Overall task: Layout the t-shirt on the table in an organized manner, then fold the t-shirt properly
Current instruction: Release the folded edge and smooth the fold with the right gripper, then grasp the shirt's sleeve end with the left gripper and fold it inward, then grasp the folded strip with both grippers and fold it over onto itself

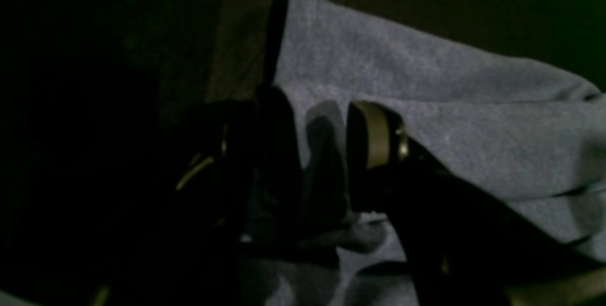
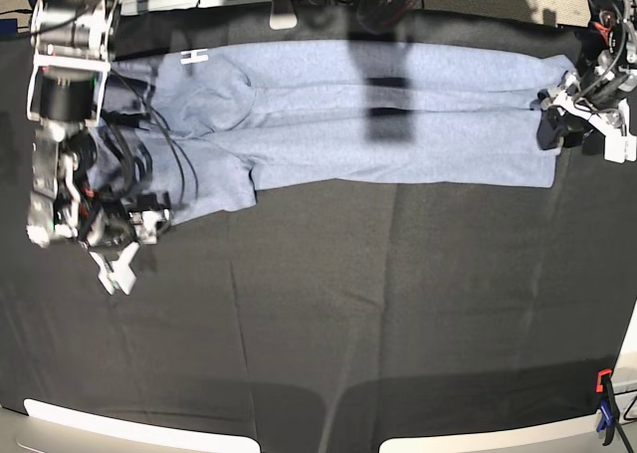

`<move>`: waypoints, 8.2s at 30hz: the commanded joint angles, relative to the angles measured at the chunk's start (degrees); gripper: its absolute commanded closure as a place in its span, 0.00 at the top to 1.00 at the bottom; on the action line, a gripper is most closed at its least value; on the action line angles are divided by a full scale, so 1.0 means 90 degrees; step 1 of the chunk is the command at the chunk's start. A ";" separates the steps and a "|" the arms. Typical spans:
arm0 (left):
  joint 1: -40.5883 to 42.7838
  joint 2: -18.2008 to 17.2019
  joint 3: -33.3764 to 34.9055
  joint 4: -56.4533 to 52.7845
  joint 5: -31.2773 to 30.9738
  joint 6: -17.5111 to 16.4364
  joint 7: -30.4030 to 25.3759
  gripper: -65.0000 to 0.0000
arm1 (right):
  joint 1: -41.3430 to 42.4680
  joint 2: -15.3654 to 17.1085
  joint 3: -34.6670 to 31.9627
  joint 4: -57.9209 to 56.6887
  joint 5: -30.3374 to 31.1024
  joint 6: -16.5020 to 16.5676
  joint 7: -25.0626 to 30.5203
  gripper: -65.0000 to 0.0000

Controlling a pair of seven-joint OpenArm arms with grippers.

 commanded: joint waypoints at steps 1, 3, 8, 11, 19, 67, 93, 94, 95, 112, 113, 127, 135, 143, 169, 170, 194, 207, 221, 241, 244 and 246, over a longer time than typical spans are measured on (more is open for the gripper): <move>-0.0032 -0.0104 -0.0039 0.0112 -0.0112 -0.0005 -0.0143 0.43 | 0.0119 0.0083 -0.0049 0.0083 0.0078 0.0010 0.0092 0.46; -0.0032 -0.0104 -0.0039 0.0112 -0.0112 -0.0005 -0.0143 0.43 | 0.0119 0.0066 -0.0187 0.0080 0.0100 0.0010 0.0061 0.46; -0.0032 -0.0104 -0.0039 0.0112 -0.0114 -0.0005 -0.0143 0.43 | 0.0085 -0.0168 -0.0289 0.0080 -0.0083 0.0010 -0.0447 0.45; -0.0032 -0.0104 -0.0039 0.0112 -0.0109 -0.0005 -0.0141 0.43 | 0.0095 -0.0306 -0.0289 0.0085 -0.0464 0.0007 -0.0481 0.26; -0.0032 -0.0104 -0.0039 0.0112 -0.0107 -0.0005 -0.0143 0.43 | -0.0066 -0.0333 -0.0289 0.1022 -0.0760 0.0420 -0.0170 0.00; -0.0032 -0.0107 -0.0039 0.0112 -0.0104 -0.0005 -0.0141 0.43 | -0.5139 -0.0335 -0.0092 0.6608 0.1600 0.1059 0.0527 0.33; -0.0017 -0.0109 -0.0039 -0.0593 -0.1324 -0.0611 0.1984 0.43 | -0.4801 -0.0335 0.2569 0.6666 0.1676 0.1042 0.0571 0.33; -0.0017 -0.0109 -0.0039 -0.0593 -0.1392 -0.0611 0.2079 0.42 | -0.4801 -0.0335 0.2569 0.6666 0.1678 0.1042 0.0573 0.33; -0.0015 -0.0109 -0.0039 -0.0593 -0.1396 -0.0611 0.2069 0.39 | -0.4801 -0.0335 0.2569 0.6666 0.1676 0.1042 0.0573 0.33; -0.0049 -0.0682 -0.0053 -0.0476 0.0148 0.0338 0.0202 0.00 | -0.4762 -0.0333 0.2582 0.6666 0.1598 0.1042 0.0967 0.33; -0.0046 -0.0738 -0.0051 -0.0379 0.0270 0.0478 0.0209 0.00 | -0.4762 -0.0333 0.2582 0.6666 0.1598 0.1039 0.0976 0.33; 0.0967 0.0510 0.0046 0.3796 -0.1030 0.1311 0.1834 0.00 | -0.4762 -0.0335 0.2582 0.6666 0.1110 0.1032 0.1282 0.33; 0.1061 0.1331 0.1678 0.4350 -0.0969 0.1311 0.1732 0.00 | -0.4745 -0.0335 0.2582 0.6666 0.1149 0.1027 0.1285 0.33; 0.1008 0.1739 0.3286 0.4039 0.0136 0.1528 0.1132 0.00 | -0.4745 -0.0333 0.2582 0.6666 0.1149 0.1025 0.1280 0.33; -0.0352 0.1812 0.4029 0.2761 0.0277 0.1037 0.0726 0.45 | -0.4624 -0.0255 0.3871 0.6183 0.1163 0.0903 0.0709 0.61; -0.0350 0.1807 0.3820 0.2761 0.0277 0.0964 0.0729 0.45 | -0.4626 -0.0160 0.4017 0.5952 0.1253 0.0886 0.0704 0.61; 0.0002 0.1763 0.1710 0.2756 0.0423 0.0301 0.0826 0.45 | -0.3113 0.0763 0.2273 0.1773 0.3339 0.1170 -0.0512 0.61; 0.0024 0.1763 0.1710 0.2744 0.0430 0.0304 0.0828 0.45 | -0.2948 0.0724 0.1173 0.1773 0.4046 0.1170 -0.0772 0.46; 0.0240 0.1761 0.1710 0.2744 0.1018 0.0306 0.0746 0.45 | -0.2958 0.0738 0.1569 0.2244 0.4107 0.1170 -0.0777 0.00; 0.0342 0.0809 0.1702 0.2747 0.0784 0.0313 0.0780 0.45 | -0.3152 -0.1965 0.0022 0.5901 0.2795 0.0595 -0.0775 0.00; 0.0408 0.0454 0.1698 0.2747 0.0430 0.0330 0.0777 0.45 | -0.3113 -0.2399 -0.0622 0.5901 0.2448 0.0503 -0.0721 0.00; 0.0466 0.0289 0.1678 0.2747 0.0306 0.0330 0.0777 0.45 | -0.3045 -0.2708 -0.1022 0.5901 0.2033 0.0372 -0.0665 0.00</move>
